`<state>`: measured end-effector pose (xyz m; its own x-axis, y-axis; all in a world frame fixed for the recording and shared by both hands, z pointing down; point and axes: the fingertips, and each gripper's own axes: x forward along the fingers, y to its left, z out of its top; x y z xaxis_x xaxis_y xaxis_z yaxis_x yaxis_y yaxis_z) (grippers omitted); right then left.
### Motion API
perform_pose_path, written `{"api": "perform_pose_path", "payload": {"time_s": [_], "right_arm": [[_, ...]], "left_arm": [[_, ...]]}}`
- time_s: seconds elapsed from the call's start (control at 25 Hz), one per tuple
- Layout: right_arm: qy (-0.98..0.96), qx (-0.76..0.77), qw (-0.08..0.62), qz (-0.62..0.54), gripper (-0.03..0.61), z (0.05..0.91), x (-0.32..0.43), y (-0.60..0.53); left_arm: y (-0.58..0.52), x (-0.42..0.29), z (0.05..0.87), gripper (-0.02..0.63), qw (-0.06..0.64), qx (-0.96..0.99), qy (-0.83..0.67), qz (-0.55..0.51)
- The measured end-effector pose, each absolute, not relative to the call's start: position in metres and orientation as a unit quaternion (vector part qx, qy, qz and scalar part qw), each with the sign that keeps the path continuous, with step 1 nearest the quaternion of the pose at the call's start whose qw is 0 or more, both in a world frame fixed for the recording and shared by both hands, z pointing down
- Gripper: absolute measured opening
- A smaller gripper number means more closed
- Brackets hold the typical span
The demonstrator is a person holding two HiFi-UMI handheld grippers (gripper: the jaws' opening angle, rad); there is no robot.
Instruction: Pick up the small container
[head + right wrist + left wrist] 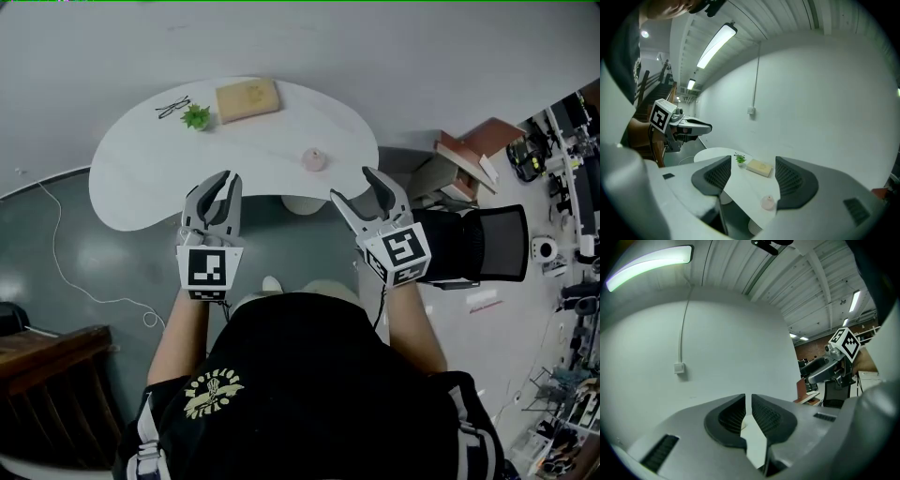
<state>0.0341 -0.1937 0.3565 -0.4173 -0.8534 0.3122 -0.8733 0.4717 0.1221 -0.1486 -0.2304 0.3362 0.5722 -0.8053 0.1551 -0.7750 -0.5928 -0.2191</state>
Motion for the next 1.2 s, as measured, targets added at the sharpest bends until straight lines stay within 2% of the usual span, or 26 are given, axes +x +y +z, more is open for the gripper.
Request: {"api": "perform_pose_path", "payload": {"time_s": [0.36, 0.8, 1.2], "right_arm": [[-0.838, 0.515, 0.172, 0.053, 0.284, 0.387, 0.055, -0.24], [-0.857, 0.469, 0.188, 0.098, 0.284, 0.454, 0.086, -0.354], [-0.88, 0.398, 0.223, 0.128, 0.282, 0.554, 0.087, -0.4]], "left_arm": [[-0.28, -0.12, 0.363, 0.02, 0.057, -0.894, 0.422, -0.141], [-0.378, -0.075, 0.38, 0.02, 0.049, -0.893, 0.418, -0.162], [-0.437, -0.04, 0.443, 0.02, 0.008, -0.89, 0.41, -0.2]]}}
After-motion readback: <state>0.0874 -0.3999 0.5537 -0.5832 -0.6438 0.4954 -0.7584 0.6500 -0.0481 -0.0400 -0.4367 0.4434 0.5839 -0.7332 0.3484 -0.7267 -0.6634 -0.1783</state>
